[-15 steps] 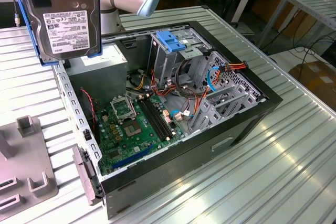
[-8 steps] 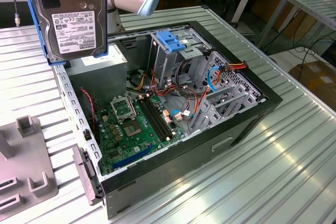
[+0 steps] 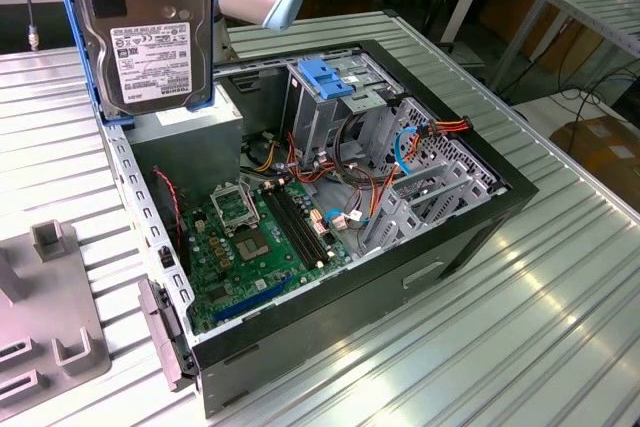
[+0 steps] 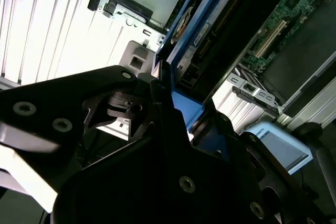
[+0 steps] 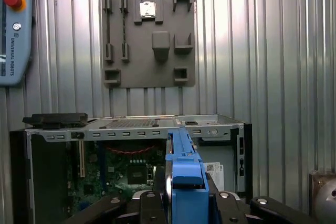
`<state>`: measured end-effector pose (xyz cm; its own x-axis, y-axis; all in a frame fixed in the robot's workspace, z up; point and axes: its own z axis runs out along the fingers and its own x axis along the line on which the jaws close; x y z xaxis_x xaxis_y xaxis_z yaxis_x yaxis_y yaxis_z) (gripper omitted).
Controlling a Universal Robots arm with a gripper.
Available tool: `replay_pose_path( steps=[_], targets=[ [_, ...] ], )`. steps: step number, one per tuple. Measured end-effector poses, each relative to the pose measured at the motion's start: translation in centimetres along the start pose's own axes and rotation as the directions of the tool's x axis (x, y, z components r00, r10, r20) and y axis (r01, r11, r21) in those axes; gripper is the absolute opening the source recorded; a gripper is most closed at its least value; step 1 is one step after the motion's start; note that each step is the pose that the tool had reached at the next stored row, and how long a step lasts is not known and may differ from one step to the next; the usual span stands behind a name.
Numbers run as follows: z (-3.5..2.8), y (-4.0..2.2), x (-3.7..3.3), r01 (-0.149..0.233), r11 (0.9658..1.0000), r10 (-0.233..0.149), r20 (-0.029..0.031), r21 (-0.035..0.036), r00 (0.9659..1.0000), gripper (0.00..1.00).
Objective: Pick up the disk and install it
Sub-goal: 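Pick up the disk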
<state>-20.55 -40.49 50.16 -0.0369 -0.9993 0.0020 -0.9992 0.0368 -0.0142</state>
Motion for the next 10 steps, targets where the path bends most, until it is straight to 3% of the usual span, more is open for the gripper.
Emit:
replay_pose_path(
  steps=[10],
  targets=[
    [0.11, -1.03, 0.29, -0.001, 1.0000, 0.001, -0.0004, 0.0000, 1.0000, 0.37]
  ],
)
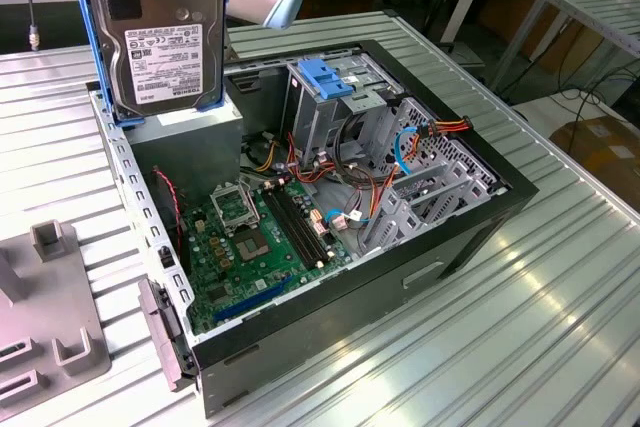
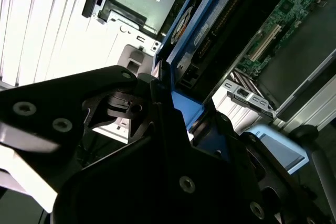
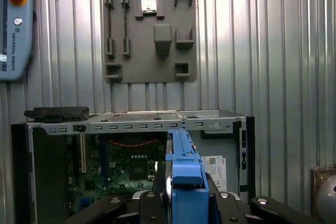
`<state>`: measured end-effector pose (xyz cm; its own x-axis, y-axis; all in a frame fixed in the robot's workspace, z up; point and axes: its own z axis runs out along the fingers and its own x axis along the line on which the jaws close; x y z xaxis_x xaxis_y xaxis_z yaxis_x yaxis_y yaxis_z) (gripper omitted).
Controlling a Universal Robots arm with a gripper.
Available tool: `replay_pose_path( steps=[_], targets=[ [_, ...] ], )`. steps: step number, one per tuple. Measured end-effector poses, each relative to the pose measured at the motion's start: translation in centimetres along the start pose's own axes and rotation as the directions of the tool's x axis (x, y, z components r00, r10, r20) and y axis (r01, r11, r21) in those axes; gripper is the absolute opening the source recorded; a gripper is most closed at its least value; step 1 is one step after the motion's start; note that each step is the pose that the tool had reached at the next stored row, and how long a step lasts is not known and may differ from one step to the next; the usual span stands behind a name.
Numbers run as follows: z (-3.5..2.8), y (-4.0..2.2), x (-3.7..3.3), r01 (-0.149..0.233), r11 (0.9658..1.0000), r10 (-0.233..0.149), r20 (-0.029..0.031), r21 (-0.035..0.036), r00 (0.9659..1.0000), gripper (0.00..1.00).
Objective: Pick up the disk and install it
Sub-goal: 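Pick up the disk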
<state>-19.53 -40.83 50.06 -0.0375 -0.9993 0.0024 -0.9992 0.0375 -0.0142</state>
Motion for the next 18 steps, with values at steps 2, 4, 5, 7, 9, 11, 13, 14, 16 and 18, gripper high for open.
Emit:
replay_pose_path(
  steps=[2, 4, 5, 7, 9, 11, 13, 14, 16, 18],
  targets=[
    [0.04, -0.32, 0.08, 0.000, 1.0000, 0.000, -0.0001, 0.0000, 1.0000, 0.37],
    [0.06, -0.55, 0.14, 0.000, 1.0000, 0.000, -0.0001, 0.0000, 1.0000, 0.37],
    [0.07, -0.63, 0.17, 0.000, 1.0000, 0.000, -0.0001, 0.0001, 1.0000, 0.37],
    [0.10, -0.86, 0.24, -0.001, 1.0000, 0.001, -0.0002, 0.0000, 1.0000, 0.37],
    [0.12, -1.14, 0.29, -0.001, 1.0000, 0.001, -0.0004, -0.0001, 1.0000, 0.37],
    [0.15, -1.38, 0.35, -0.001, 1.0000, 0.001, -0.0003, 0.0000, 1.0000, 0.37],
    [0.17, -1.59, 0.43, -0.001, 1.0000, 0.001, -0.0004, 0.0000, 1.0000, 0.37],
    [0.17, -1.72, 0.49, -0.001, 1.0000, 0.001, -0.0006, -0.0001, 1.0000, 0.37],
    [0.21, -1.97, 0.61, -0.002, 1.0000, 0.002, -0.0005, 0.0000, 1.0000, 0.37],
    [0.25, -2.33, 0.69, -0.002, 1.0000, 0.002, -0.0004, 0.0000, 1.0000, 0.37]
  ],
)
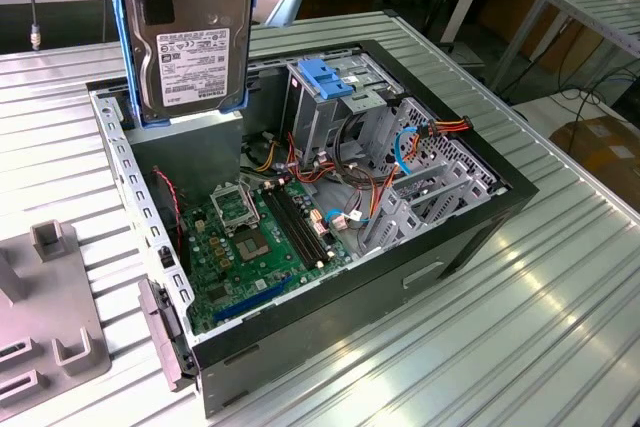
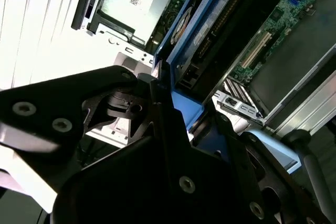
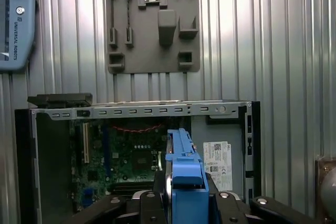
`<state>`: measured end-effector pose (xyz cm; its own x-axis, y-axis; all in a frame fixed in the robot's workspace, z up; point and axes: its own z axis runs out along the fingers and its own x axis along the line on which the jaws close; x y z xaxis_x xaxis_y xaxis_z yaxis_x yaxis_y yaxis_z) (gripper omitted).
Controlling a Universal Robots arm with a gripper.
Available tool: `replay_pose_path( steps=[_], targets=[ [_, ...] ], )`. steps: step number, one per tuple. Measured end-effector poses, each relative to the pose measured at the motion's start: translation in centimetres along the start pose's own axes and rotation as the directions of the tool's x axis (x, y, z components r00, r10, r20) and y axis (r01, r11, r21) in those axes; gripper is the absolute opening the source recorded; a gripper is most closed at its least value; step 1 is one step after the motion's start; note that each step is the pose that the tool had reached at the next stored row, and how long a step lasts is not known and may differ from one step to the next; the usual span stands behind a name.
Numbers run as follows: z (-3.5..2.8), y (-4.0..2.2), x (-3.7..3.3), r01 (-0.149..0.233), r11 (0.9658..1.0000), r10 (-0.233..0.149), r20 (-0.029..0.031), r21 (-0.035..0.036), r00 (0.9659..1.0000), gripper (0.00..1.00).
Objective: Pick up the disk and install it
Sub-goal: 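Pick up the disk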
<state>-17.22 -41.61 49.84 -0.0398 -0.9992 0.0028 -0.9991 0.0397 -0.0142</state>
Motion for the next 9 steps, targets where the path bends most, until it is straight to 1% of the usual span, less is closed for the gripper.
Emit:
replay_pose_path(
  steps=[3, 4, 9],
  targets=[
    [0.07, -0.71, 0.22, -0.001, 1.0000, 0.001, -0.0002, -0.0002, 1.0000, 0.37],
    [0.11, -0.84, 0.29, -0.001, 1.0000, 0.001, -0.0001, -0.0001, 1.0000, 0.37],
    [0.23, -1.13, 0.80, -0.001, 1.0000, 0.001, -0.0001, -0.0001, 1.0000, 0.37]
  ],
)
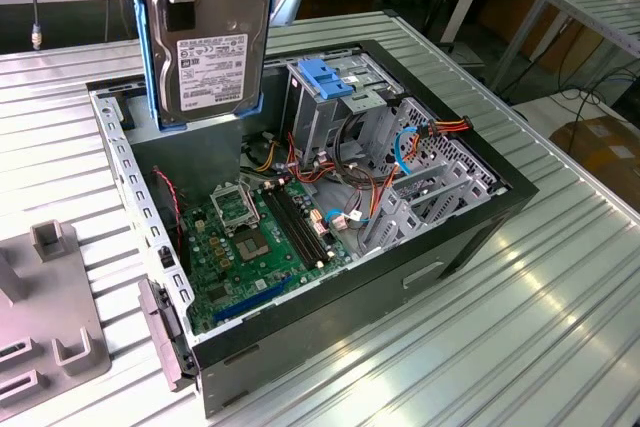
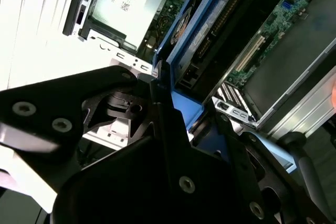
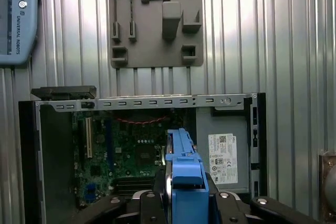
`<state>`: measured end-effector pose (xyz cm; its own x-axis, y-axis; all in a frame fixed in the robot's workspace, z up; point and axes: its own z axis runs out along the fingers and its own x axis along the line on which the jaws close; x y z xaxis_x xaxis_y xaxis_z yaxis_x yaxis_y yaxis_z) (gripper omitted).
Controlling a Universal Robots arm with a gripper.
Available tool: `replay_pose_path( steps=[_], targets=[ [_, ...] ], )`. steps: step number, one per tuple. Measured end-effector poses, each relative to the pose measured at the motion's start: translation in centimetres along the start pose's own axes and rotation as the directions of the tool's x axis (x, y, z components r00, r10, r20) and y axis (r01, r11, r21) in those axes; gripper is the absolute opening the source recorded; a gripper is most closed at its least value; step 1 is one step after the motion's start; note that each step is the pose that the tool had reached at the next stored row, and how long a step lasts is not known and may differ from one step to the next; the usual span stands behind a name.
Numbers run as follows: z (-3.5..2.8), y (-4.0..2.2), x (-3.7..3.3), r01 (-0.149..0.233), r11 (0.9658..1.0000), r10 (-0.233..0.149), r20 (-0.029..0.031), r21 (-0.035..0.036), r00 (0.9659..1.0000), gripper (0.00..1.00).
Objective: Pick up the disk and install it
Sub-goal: 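Pick up the disk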
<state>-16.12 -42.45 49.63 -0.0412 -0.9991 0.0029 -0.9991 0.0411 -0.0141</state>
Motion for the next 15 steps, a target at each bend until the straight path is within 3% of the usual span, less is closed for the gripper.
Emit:
replay_pose_path(
  steps=[5, 11, 15],
  targets=[
    [0.11, -0.40, 0.38, 0.000, 1.0000, 0.000, 0.0001, 0.0002, 1.0000, 0.37],
    [0.24, -1.51, 0.74, -0.002, 1.0000, 0.002, -0.0002, 0.0000, 1.0000, 0.37],
    [0.25, -1.53, 0.77, -0.002, 1.0000, 0.002, -0.0002, 0.0000, 1.0000, 0.37]
  ],
)
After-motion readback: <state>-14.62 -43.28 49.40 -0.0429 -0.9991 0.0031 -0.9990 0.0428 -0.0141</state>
